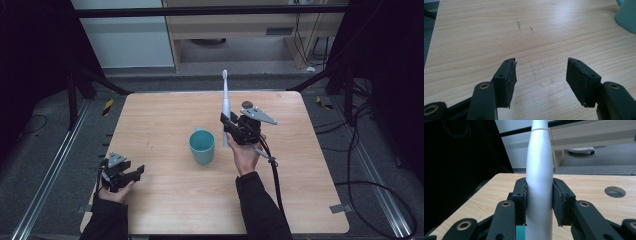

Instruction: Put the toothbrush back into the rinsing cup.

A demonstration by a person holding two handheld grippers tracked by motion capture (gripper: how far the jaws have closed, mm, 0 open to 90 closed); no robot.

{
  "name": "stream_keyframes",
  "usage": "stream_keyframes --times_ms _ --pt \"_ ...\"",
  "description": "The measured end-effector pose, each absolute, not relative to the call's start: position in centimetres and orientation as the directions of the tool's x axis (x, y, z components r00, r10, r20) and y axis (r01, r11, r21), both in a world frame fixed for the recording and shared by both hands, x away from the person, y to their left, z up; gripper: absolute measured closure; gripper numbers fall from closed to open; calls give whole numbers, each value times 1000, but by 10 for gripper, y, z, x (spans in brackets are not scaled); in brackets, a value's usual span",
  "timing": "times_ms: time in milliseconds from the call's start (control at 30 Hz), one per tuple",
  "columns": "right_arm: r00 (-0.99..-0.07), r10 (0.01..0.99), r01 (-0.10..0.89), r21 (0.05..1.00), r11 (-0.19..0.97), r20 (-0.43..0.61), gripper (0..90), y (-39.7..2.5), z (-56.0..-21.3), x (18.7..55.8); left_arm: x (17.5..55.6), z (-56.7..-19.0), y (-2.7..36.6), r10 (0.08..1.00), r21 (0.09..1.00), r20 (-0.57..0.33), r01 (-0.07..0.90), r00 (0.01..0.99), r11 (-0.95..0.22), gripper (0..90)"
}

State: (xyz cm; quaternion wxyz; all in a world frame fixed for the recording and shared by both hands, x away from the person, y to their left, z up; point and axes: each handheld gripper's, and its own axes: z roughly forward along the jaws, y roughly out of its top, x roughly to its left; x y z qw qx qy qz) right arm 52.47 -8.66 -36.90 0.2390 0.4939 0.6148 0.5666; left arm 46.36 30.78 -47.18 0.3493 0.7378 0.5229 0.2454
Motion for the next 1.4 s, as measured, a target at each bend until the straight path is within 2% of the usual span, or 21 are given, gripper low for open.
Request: stream_keyframes --times_ms 567,1067,1400 --pt "-418 860 319 934 -164 293 664 -55 -370 538 464 -472 308 943 773 -5 600 334 -208 405" --pt "-428 843 340 923 -182 324 664 -29 -385 549 464 -472 308 943 773 -6 599 333 -207 405" --pt "-421 856 352 924 -151 300 664 -22 -394 552 464 -472 309 943 773 -6 600 333 -207 405"
